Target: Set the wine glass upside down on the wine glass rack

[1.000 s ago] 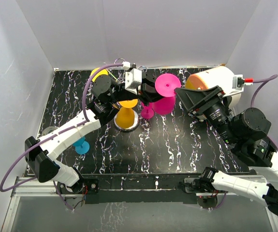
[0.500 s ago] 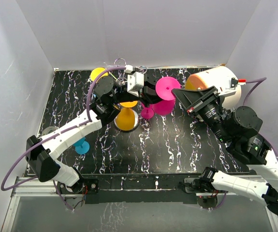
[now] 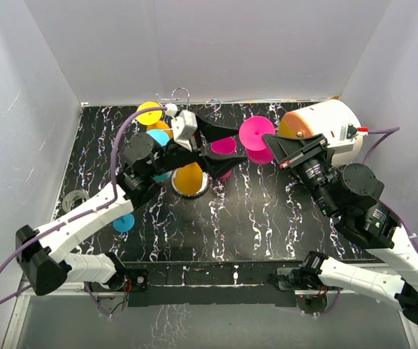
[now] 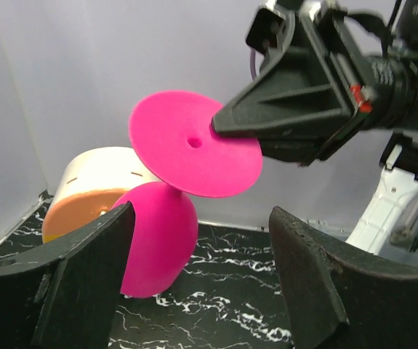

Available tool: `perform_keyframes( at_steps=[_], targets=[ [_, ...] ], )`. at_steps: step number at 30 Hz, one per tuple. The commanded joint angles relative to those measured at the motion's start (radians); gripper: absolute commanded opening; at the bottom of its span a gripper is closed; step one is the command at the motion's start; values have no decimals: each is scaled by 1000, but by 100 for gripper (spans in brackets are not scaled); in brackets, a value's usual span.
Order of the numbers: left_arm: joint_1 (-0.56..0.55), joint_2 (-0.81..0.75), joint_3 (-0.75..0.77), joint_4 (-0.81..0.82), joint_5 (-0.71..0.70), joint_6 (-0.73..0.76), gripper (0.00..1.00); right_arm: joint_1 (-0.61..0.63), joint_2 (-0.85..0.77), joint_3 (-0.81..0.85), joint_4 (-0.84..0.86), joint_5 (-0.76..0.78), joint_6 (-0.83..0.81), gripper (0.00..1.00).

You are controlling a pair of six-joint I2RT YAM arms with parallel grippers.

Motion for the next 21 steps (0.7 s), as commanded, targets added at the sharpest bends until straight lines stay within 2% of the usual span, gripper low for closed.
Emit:
perform_keyframes(
  at_steps=[1,4,6,8,13,18,21],
  targets=[
    [-5,-96,37,-123,-162,-102,73,3,-14,1,63,75,6,0],
    [-5,-101,109,-272,-278,-221,73,2,-4,0,60,85,9,0],
    [-5,-86,173,-406,-367,-371,72,2,-1,-1,60,84,10,0],
    [-5,-70,213,-483,-383,-477,72,3,-2,-5,60,84,13,0],
    [-3,-60,224,-447,-371,-662,70,3,1,-21,103,19,-26,0],
    [-3,-2,294,-497,-346,-689,51,3,5,-26,124,-34,-41,0],
    [-3,20,296,-482,-304,-710,47,3,-2,-40,141,-51,-42,0]
  ],
)
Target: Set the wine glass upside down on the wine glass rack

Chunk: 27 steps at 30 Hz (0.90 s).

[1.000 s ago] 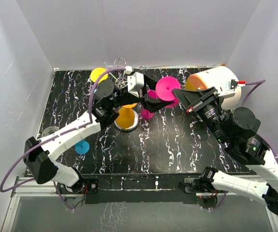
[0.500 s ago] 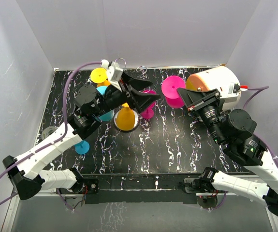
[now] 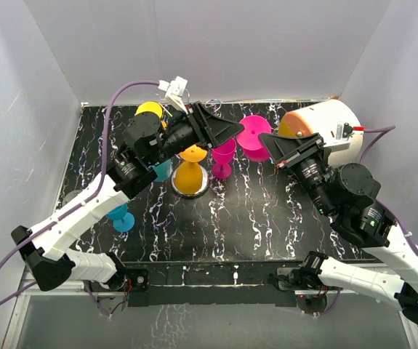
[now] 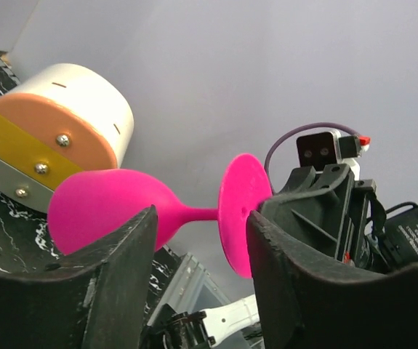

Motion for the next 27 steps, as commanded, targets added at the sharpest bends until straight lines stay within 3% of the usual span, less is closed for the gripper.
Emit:
perform_keyframes(
  at_steps=[1,3,6,9,15,21,23,27],
  targets=[
    [-3,11,34,10,58,-74,46,3,-12,-18,90,-47,-21,0],
    [-3,9,23,32,65,-83,39,3,-13,-23,92,-55,-20,0],
    [-2,8,24,38,64,-75,18,3,-14,-23,88,-58,-22,0],
    [-1,19,33,40,83,-76,3,3,-19,-26,83,-58,-22,0],
    [1,34,22,93,123,-135,0,3,-33,-38,73,-53,-29,1],
    [15,42,22,77,48,-194,0,3,-106,-83,64,8,-62,52],
    [28,52,28,54,7,-211,0,3,-144,-94,57,39,-80,61],
    [60,83,22,94,-4,-287,0,3,-207,-93,35,73,-139,68]
  ],
)
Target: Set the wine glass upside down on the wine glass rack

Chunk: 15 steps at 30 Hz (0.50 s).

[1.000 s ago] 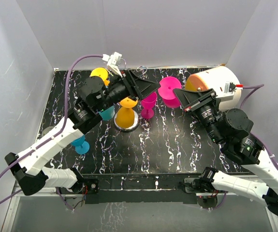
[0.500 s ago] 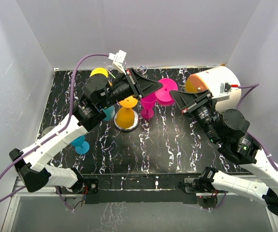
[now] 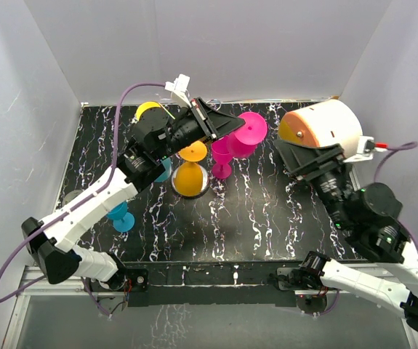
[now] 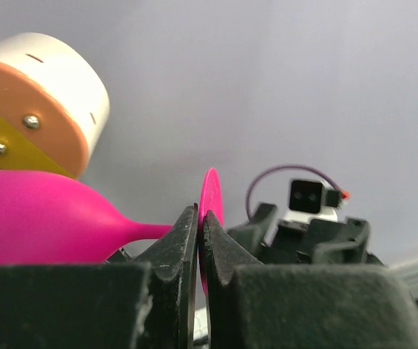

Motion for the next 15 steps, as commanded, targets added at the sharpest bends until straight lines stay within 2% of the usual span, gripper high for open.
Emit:
perform_keyframes(
  at_steps=[1,15],
  targets=[
    [39,36,23,23,-47,-92,0,3,-75,12,5,69,-76,69],
    [85,83,43,-137,-259,-189,0,3,-190,-38,-50,114,-81,70]
  ],
)
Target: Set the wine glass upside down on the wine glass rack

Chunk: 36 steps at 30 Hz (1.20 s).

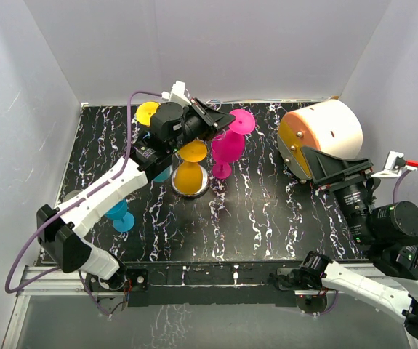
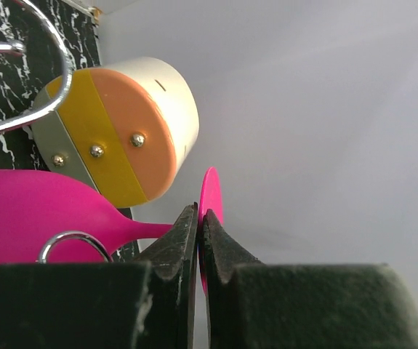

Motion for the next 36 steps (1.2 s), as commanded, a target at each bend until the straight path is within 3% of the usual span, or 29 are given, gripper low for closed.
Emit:
perform_keyframes(
  at_steps=[1,8,20,36],
  targets=[
    [15,-42,26,-19,-95,-49,0,3,-19,-3,4,33,-25,70],
    [30,-92,-12,-81,-232,-64,0,3,-14,8,-8,40,-46,70],
    [52,-188,-70,-129,-287,-62,0,3,-11,-10,-13,40,-34,70],
    [68,-246,-154,-84,-215,-15,0,3,-8,-39,-39,39,13,70]
  ],
)
